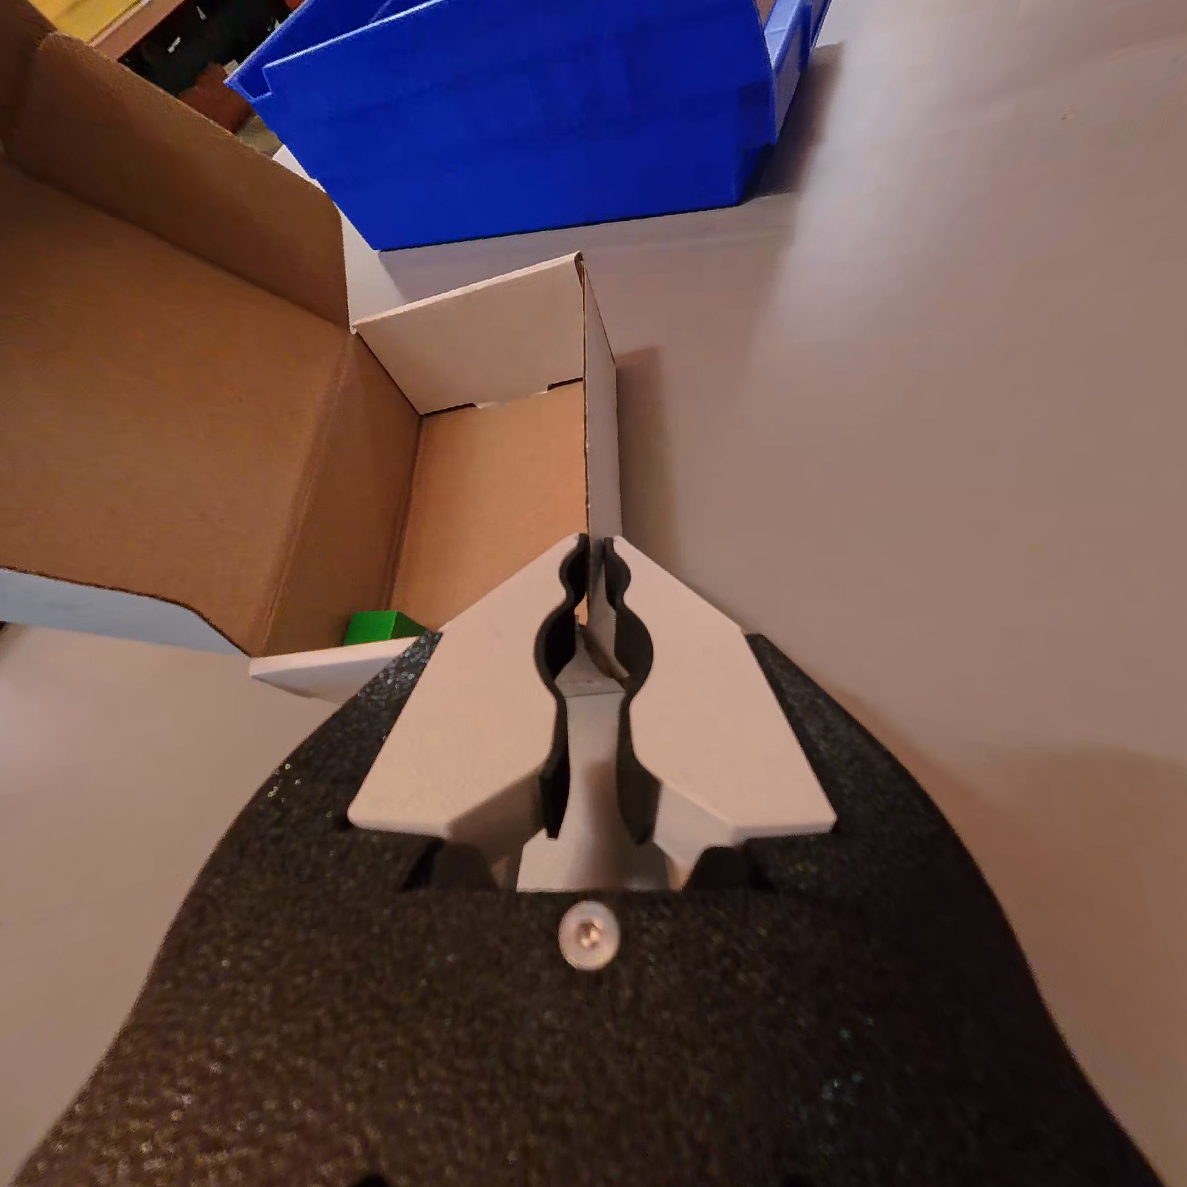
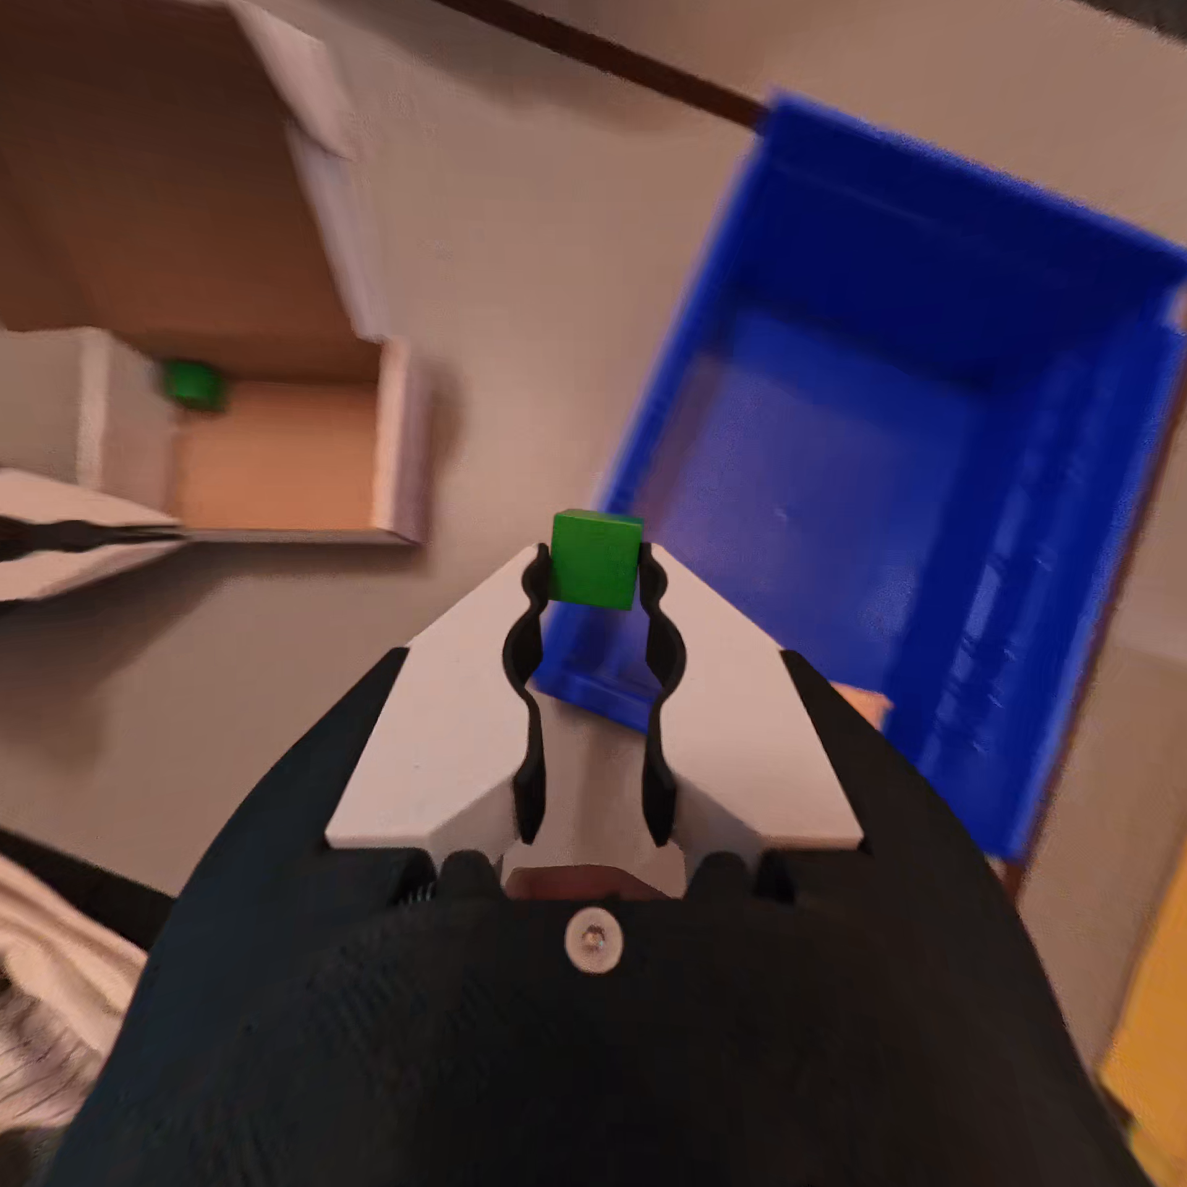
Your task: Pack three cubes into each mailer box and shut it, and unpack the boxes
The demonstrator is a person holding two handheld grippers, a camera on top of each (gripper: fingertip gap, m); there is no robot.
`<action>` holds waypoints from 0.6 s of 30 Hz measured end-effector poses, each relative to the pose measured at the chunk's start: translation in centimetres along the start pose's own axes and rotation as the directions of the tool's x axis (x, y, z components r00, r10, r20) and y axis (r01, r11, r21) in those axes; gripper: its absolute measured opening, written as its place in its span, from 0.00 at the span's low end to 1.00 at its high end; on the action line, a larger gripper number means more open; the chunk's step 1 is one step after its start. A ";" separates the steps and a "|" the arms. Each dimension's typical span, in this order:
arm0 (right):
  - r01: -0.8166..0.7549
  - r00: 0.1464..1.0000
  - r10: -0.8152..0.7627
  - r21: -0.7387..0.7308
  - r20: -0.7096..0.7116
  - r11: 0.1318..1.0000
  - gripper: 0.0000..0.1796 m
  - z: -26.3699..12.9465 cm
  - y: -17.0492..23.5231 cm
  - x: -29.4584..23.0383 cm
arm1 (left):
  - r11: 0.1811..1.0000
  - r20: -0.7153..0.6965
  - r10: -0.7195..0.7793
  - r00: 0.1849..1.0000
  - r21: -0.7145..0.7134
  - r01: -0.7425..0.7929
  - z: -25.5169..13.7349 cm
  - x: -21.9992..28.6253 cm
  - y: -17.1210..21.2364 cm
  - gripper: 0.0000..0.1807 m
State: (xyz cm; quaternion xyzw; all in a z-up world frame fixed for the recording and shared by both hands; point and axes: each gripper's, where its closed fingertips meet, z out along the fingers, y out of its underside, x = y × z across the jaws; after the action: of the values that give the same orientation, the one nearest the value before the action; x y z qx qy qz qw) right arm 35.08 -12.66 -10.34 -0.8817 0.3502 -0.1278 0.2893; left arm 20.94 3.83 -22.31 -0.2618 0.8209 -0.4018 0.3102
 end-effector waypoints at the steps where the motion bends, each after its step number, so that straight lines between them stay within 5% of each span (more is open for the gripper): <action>1: -0.036 0.999 0.035 -0.023 -0.028 0.999 0.15 0.2 1.2 2.3 | 1.000 0.000 0.000 1.000 0.000 0.000 0.0 0.0 0.0 0.01; 7: -0.157 0.988 0.153 -0.220 -0.039 0.963 0.14 4.7 9.1 8.2 | 1.000 0.001 -0.003 1.000 0.001 0.003 0.0 0.0 0.0 0.01; 18: -0.118 0.993 0.101 -0.390 -0.066 0.913 0.15 8.5 12.2 8.6 | 1.000 0.005 -0.005 1.000 0.003 0.005 0.0 0.0 0.0 0.01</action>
State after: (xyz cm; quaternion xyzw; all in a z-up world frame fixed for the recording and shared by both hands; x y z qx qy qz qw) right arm 38.31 -22.18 -24.29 -0.8977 0.4238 -0.0580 0.1053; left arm 20.95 3.83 -22.28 -0.2642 0.8188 -0.4033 0.3115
